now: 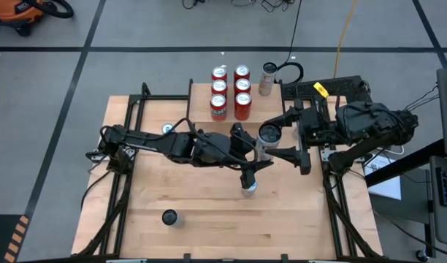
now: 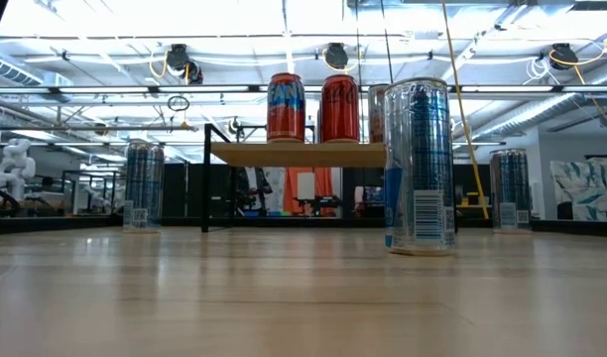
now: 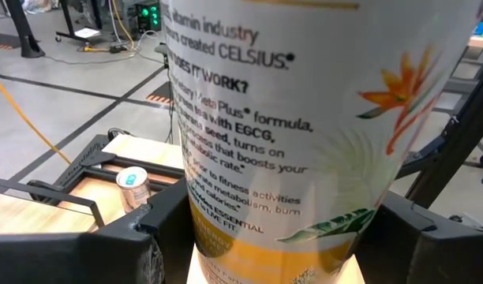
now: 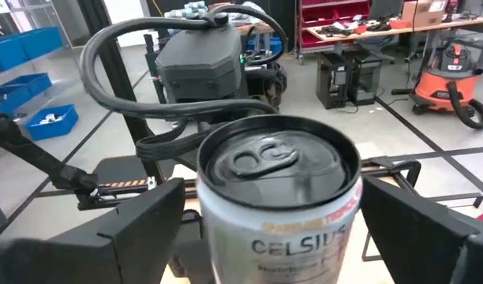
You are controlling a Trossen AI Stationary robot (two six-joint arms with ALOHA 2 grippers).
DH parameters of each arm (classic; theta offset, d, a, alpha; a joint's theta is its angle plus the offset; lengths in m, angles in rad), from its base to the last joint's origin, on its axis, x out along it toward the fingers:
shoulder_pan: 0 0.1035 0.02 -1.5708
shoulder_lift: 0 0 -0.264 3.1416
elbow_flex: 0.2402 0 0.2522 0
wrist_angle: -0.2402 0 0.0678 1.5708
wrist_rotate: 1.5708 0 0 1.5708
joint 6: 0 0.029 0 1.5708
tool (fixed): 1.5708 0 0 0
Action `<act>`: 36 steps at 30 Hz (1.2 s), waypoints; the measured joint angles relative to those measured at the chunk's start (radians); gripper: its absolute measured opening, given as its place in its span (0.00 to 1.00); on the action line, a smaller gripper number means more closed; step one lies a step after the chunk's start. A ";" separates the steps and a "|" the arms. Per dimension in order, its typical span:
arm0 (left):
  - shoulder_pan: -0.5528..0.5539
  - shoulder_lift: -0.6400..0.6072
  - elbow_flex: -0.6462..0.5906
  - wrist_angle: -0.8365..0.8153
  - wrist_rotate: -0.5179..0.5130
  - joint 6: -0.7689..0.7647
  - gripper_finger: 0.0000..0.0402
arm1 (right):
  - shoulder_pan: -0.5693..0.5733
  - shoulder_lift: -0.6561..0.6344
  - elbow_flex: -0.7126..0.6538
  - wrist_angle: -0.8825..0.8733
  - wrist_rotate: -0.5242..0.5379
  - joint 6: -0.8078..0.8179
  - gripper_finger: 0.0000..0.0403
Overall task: Place canned beverage on shelf
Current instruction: Put the right white-yellow soda can on the shelf aligned with the other white-yellow soda can
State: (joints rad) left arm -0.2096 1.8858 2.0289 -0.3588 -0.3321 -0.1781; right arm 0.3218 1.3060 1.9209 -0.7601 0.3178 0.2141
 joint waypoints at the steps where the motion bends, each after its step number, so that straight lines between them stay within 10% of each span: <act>1: 0.000 0.000 0.000 -0.001 0.000 0.000 0.64 | 0.000 -0.002 0.000 0.000 0.001 -0.005 0.88; 14: 0.000 0.000 0.000 -0.003 -0.056 0.000 0.64 | 0.000 -0.009 0.000 0.000 0.026 -0.016 0.87; 25: 0.002 0.000 0.000 -0.028 -0.056 -0.001 0.64 | 0.000 -0.009 0.000 -0.001 0.025 -0.019 0.61; 36: 0.002 0.000 0.000 -0.046 -0.053 -0.001 0.64 | 0.000 -0.010 0.000 -0.029 0.026 -0.017 0.57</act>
State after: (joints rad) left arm -0.2077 1.8858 2.0289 -0.4050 -0.3855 -0.1789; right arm 0.3218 1.2964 1.9209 -0.7893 0.3439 0.1967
